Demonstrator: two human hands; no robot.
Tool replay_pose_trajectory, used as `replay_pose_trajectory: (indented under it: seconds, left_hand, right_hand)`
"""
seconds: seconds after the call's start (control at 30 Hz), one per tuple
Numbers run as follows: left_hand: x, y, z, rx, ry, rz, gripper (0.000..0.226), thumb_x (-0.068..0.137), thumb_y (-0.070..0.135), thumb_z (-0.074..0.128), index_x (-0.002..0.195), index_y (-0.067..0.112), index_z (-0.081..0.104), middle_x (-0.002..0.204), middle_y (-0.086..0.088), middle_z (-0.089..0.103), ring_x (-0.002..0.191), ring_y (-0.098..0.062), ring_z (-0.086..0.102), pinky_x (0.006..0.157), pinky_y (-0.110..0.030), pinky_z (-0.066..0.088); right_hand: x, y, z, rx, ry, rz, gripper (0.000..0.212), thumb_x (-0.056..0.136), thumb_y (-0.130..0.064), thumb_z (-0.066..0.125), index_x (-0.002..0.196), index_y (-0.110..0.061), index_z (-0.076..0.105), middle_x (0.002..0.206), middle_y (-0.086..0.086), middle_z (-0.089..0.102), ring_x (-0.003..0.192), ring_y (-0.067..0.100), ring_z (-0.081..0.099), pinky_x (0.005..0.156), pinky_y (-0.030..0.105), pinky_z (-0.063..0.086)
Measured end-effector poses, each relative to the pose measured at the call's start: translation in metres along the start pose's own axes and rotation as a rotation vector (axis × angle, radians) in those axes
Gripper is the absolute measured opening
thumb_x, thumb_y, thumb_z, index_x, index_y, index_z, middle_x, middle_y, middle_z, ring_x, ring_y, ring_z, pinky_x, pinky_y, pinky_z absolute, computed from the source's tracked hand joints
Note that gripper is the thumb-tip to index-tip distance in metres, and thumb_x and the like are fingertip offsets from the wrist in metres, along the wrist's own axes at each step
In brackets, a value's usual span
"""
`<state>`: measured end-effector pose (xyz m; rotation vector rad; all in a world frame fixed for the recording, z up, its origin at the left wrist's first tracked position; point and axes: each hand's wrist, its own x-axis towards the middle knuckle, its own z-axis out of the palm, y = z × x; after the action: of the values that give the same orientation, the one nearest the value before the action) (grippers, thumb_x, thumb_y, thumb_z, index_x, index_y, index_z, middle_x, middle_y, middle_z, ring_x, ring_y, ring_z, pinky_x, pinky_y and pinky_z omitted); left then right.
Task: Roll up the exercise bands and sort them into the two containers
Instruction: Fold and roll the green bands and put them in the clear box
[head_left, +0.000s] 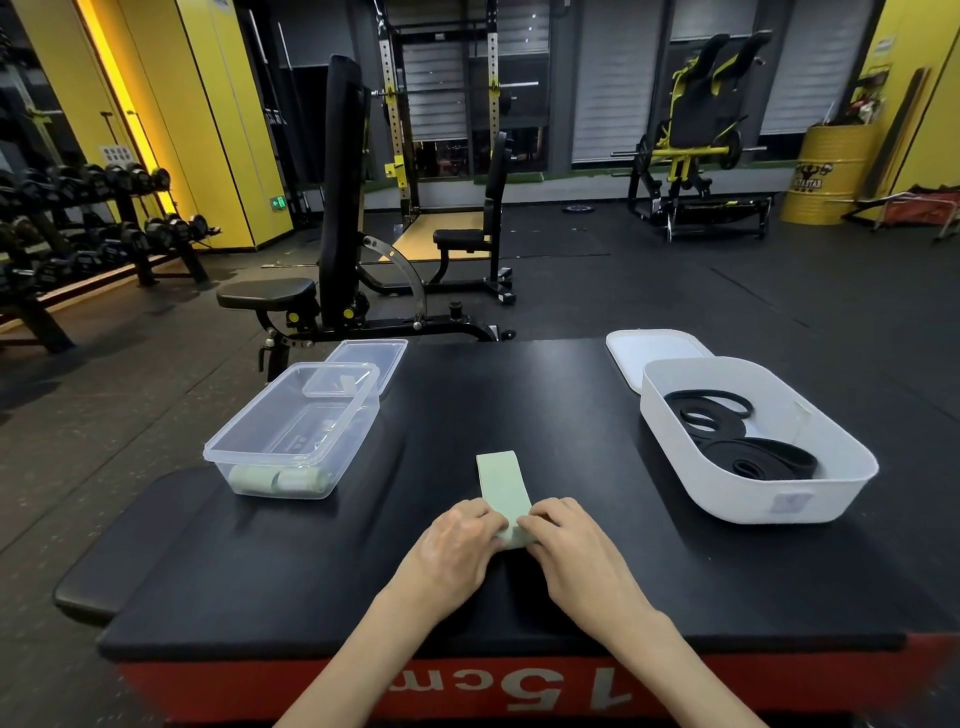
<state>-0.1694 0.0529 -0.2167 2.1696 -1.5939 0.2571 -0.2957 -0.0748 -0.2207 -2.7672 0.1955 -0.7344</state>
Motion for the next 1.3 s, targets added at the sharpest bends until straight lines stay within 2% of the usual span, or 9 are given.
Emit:
replay_pose_trajectory:
  seconds: [0.2,0.3,0.37,0.47,0.8,0.97,1.07,1.2,1.3]
  left_hand:
    - [0.0,0.0,0.002,0.004,0.004,-0.031,0.02,0.096,0.02,0.049,0.097,0.007,0.064,0.095,-0.005,0.059,0.089,-0.019,0.057,0.084,-0.028,0.047]
    - [-0.003,0.003,0.002,0.004,0.064,-0.024,0.027,0.094,0.03,0.045,0.095,0.011,0.064,0.094,0.0,0.06,0.085,-0.015,0.057,0.076,-0.027,0.052]
    - [-0.004,0.006,0.001,-0.025,0.088,-0.034,0.019,0.09,0.027,0.055,0.094,0.011,0.064,0.094,0.001,0.059,0.084,-0.013,0.057,0.07,-0.025,0.052]
    - [-0.003,0.007,0.0,-0.047,0.074,-0.066,0.013,0.087,0.018,0.064,0.097,0.01,0.064,0.096,0.0,0.059,0.086,-0.016,0.057,0.074,-0.027,0.051]
    - [0.003,0.003,0.003,-0.043,0.042,-0.114,0.018,0.093,0.021,0.055,0.102,0.009,0.064,0.097,-0.004,0.06,0.089,-0.018,0.057,0.081,-0.028,0.047]
    - [0.003,0.003,0.001,-0.035,0.035,-0.105,0.017,0.09,0.021,0.057,0.095,0.007,0.065,0.091,-0.005,0.06,0.082,-0.021,0.058,0.075,-0.035,0.049]
    - [0.002,0.003,0.0,-0.024,0.005,-0.112,0.023,0.089,0.024,0.059,0.106,0.009,0.064,0.101,-0.004,0.06,0.092,-0.018,0.057,0.084,-0.029,0.046]
    - [0.005,0.003,0.0,-0.014,-0.036,-0.15,0.023,0.091,0.02,0.058,0.11,0.008,0.062,0.104,-0.005,0.059,0.096,-0.02,0.056,0.088,-0.031,0.043]
    - [0.007,0.004,-0.003,0.012,-0.055,-0.135,0.021,0.094,0.02,0.054,0.11,0.01,0.061,0.106,-0.003,0.058,0.099,-0.018,0.054,0.088,-0.023,0.037]
  right_hand:
    - [0.007,0.003,0.002,0.029,0.004,0.026,0.017,0.074,0.0,0.07,0.083,-0.014,0.071,0.084,-0.005,0.062,0.076,0.015,0.056,0.062,0.024,0.05]
    - [0.013,0.008,0.004,0.006,-0.023,0.024,0.018,0.077,0.002,0.065,0.085,-0.013,0.072,0.085,-0.004,0.063,0.078,0.016,0.056,0.065,0.024,0.05]
    - [0.017,0.012,0.005,-0.011,-0.061,0.021,0.019,0.082,0.001,0.059,0.088,-0.013,0.071,0.089,-0.003,0.062,0.083,0.016,0.053,0.07,0.024,0.046]
    - [0.023,0.016,0.005,0.002,-0.11,0.008,0.02,0.087,-0.001,0.051,0.088,-0.012,0.068,0.093,-0.004,0.058,0.086,0.015,0.047,0.072,0.022,0.04]
    - [0.023,0.015,-0.001,0.014,-0.148,0.017,0.021,0.096,-0.013,0.043,0.101,-0.013,0.064,0.103,-0.004,0.054,0.096,0.015,0.046,0.078,0.022,0.04]
    - [0.018,0.01,-0.002,0.058,-0.079,0.028,0.024,0.091,-0.007,0.051,0.11,-0.012,0.063,0.109,-0.002,0.056,0.102,0.017,0.049,0.085,0.024,0.043]
    - [0.018,0.011,-0.003,0.067,-0.1,0.034,0.024,0.087,-0.01,0.058,0.109,-0.013,0.065,0.109,-0.004,0.058,0.101,0.016,0.05,0.087,0.024,0.042]
    - [0.023,0.014,0.001,0.037,-0.107,0.038,0.018,0.086,-0.004,0.056,0.097,-0.01,0.069,0.099,0.0,0.062,0.092,0.021,0.055,0.077,0.031,0.046]
    - [0.022,0.013,0.002,0.016,-0.104,0.031,0.017,0.088,-0.005,0.053,0.094,-0.009,0.067,0.096,0.0,0.06,0.09,0.019,0.053,0.075,0.029,0.046]
